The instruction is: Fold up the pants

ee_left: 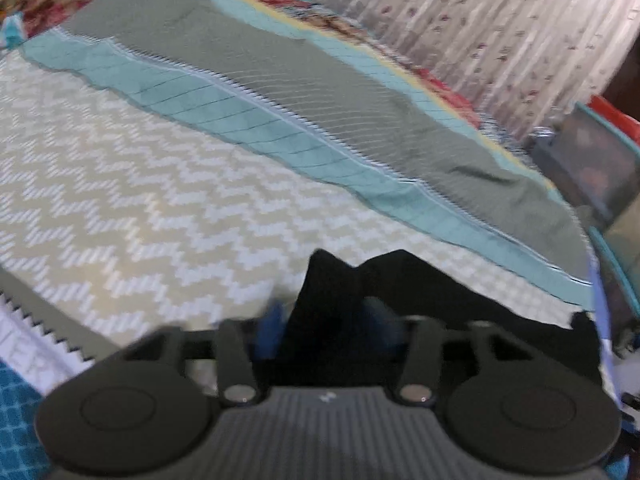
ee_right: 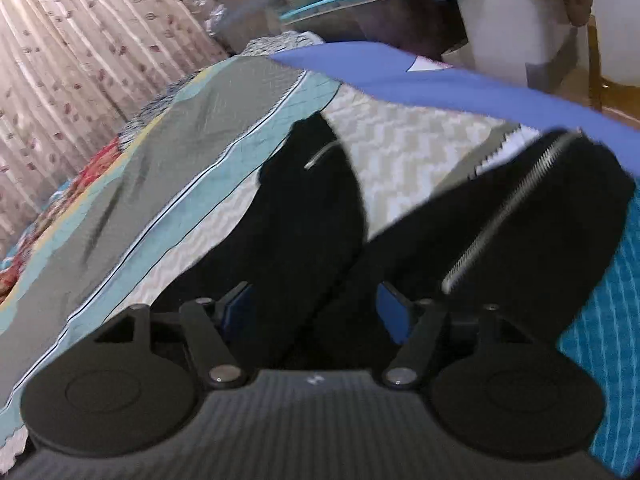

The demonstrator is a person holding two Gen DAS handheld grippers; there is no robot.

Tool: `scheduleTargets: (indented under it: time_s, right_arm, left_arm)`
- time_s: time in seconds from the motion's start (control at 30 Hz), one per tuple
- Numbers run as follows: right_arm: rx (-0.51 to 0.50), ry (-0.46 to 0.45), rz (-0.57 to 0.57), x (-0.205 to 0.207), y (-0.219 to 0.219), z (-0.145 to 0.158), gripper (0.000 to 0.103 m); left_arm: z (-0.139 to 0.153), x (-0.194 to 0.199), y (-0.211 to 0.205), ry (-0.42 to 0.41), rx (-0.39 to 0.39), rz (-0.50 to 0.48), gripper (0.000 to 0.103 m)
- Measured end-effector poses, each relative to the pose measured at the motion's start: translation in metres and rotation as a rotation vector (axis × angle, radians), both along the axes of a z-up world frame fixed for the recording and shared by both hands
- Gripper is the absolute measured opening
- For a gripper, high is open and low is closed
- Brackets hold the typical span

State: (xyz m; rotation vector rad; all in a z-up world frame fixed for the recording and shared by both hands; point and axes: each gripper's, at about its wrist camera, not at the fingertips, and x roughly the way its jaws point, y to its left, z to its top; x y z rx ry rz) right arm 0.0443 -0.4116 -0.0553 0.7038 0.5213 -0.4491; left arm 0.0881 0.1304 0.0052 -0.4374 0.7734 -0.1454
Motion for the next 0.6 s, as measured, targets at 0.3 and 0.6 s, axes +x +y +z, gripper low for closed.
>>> scheduleTargets:
  time_s: [0.3,0.6]
  right_arm:
    - [-0.086,-0.064,0.407,0.067,0.112,0.02,0.069]
    - [-0.154,-0.019,0.27,0.075,0.056,0.023,0.066]
  left_arm:
    - [-0.039,0.07,0.001,0.15,-0.06,-0.053,0.045]
    - [-0.01,0.023,0.05,-0.017,-0.102,0.127,0.019]
